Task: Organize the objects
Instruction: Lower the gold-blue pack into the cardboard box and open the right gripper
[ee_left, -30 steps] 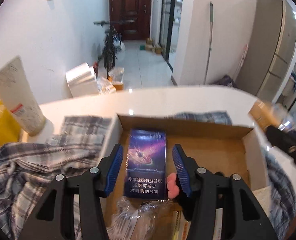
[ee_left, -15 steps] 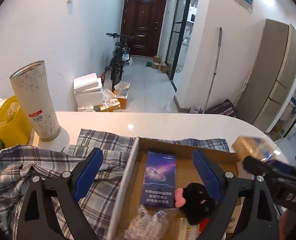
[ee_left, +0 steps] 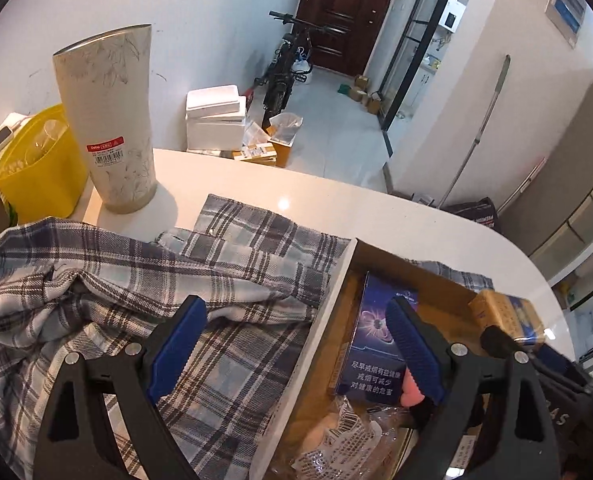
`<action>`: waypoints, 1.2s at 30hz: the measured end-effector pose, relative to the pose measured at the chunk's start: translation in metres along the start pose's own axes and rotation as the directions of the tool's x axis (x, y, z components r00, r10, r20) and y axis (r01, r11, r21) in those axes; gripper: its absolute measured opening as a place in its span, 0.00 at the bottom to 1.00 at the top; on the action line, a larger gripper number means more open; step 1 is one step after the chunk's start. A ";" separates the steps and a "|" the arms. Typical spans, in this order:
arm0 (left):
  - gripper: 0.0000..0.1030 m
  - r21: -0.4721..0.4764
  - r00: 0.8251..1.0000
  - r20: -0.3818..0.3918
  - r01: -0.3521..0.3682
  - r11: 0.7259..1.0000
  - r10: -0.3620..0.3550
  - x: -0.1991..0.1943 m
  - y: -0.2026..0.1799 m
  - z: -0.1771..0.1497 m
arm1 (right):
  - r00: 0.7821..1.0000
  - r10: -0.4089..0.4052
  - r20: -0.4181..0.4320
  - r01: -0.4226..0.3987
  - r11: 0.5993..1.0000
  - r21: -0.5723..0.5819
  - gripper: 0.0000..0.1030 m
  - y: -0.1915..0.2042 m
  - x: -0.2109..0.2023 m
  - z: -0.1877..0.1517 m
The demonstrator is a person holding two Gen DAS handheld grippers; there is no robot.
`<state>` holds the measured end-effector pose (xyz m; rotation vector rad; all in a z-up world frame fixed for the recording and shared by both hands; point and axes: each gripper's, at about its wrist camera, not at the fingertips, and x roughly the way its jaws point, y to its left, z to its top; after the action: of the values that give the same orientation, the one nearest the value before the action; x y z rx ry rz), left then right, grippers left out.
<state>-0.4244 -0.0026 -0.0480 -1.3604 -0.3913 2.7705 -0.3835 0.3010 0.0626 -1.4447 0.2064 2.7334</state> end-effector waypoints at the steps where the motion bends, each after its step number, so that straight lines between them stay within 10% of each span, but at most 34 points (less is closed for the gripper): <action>1: 0.90 -0.001 1.000 0.005 0.006 1.000 -0.006 -0.002 0.000 0.000 | 1.000 -0.001 -0.007 0.001 1.000 0.001 0.84 -0.001 0.002 -0.001; 22: 0.90 0.109 0.998 0.048 0.028 0.994 -0.034 -0.017 -0.025 0.000 | 1.000 0.027 -0.009 -0.027 1.000 0.010 0.87 -0.011 -0.002 -0.001; 36: 0.90 0.184 0.969 0.165 0.154 0.971 -0.185 -0.100 -0.060 -0.001 | 0.987 0.023 0.159 -0.018 0.999 -0.031 0.88 -0.032 -0.092 0.003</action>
<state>-0.3669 0.0423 0.0428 -0.9921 -0.2557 2.7201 -0.3311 0.3350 0.1374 -1.2286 0.1767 2.8625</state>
